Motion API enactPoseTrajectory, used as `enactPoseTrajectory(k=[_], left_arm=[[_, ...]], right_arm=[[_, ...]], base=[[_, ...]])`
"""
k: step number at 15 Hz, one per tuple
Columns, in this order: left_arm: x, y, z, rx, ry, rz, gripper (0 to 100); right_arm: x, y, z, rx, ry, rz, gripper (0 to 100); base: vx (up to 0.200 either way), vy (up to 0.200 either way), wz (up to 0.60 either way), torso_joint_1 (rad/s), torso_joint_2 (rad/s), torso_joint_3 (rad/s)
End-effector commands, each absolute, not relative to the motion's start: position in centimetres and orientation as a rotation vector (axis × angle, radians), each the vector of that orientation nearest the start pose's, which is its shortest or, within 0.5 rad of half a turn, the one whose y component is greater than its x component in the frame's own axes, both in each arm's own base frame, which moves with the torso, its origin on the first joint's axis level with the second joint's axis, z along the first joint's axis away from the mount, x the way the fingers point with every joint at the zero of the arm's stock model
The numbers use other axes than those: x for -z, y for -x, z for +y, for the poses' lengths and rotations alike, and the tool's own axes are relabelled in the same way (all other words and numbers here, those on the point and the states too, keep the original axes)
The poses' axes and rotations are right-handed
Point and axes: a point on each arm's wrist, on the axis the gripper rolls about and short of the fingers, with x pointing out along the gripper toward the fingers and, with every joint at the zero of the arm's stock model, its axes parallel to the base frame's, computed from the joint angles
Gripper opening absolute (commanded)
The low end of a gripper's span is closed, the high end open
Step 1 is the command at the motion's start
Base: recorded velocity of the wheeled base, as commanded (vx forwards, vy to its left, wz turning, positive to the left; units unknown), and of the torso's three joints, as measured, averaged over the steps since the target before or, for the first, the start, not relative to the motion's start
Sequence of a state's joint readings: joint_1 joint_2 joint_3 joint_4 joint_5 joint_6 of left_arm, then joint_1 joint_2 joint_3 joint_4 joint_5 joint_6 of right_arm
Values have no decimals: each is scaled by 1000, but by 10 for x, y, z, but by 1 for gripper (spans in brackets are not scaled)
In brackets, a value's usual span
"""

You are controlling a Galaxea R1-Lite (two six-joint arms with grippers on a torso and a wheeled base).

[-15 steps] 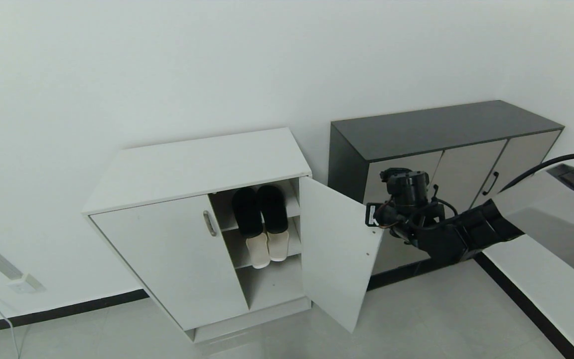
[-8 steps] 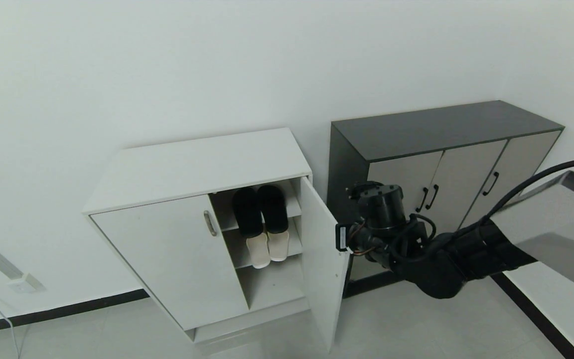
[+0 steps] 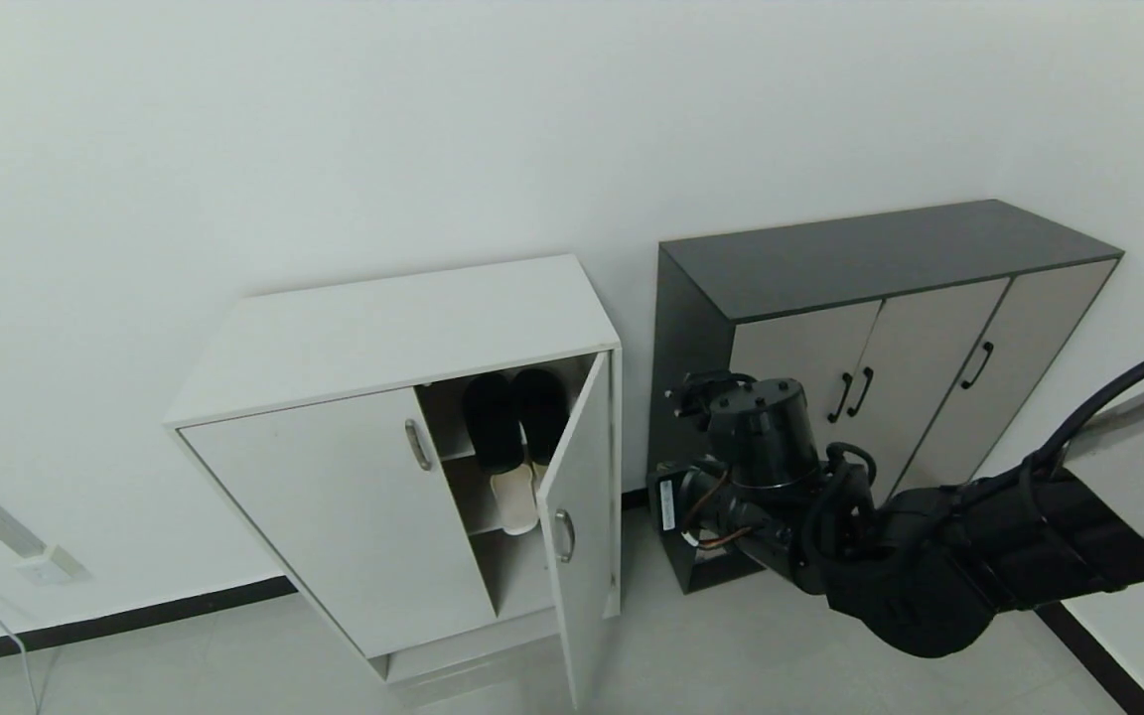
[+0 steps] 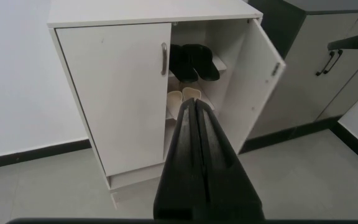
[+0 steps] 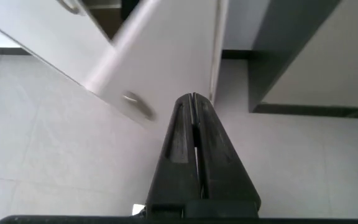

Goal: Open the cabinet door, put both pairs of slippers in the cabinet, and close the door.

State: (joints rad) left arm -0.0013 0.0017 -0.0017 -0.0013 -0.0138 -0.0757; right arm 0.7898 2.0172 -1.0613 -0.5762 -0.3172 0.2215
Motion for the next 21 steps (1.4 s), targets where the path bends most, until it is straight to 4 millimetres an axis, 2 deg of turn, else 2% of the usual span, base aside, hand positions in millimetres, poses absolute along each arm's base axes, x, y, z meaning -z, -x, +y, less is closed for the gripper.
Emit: enactPoseTrajectory(k=[1, 6, 11, 15, 21], left_arm=[[-76, 23, 0, 15, 77, 1, 0], [-76, 23, 0, 14, 77, 1, 0], [-76, 23, 0, 15, 75, 1, 0], [-76, 23, 0, 15, 75, 1, 0], [-76, 23, 0, 15, 74, 1, 0]], right_arm=[[-136, -274, 269, -438, -9, 371, 0], [-131, -268, 272, -471, 4, 316, 0], [-132, -268, 273, -478, -11, 285, 0], [-125, -268, 272, -504, -17, 278, 0], [-106, -272, 259, -485, 32, 234, 0]], base=[[0, 0, 0, 0, 0, 0], [0, 0, 0, 0, 0, 0], [0, 0, 600, 0, 3, 0], [0, 0, 600, 1, 2, 4], [0, 0, 0, 0, 0, 0]])
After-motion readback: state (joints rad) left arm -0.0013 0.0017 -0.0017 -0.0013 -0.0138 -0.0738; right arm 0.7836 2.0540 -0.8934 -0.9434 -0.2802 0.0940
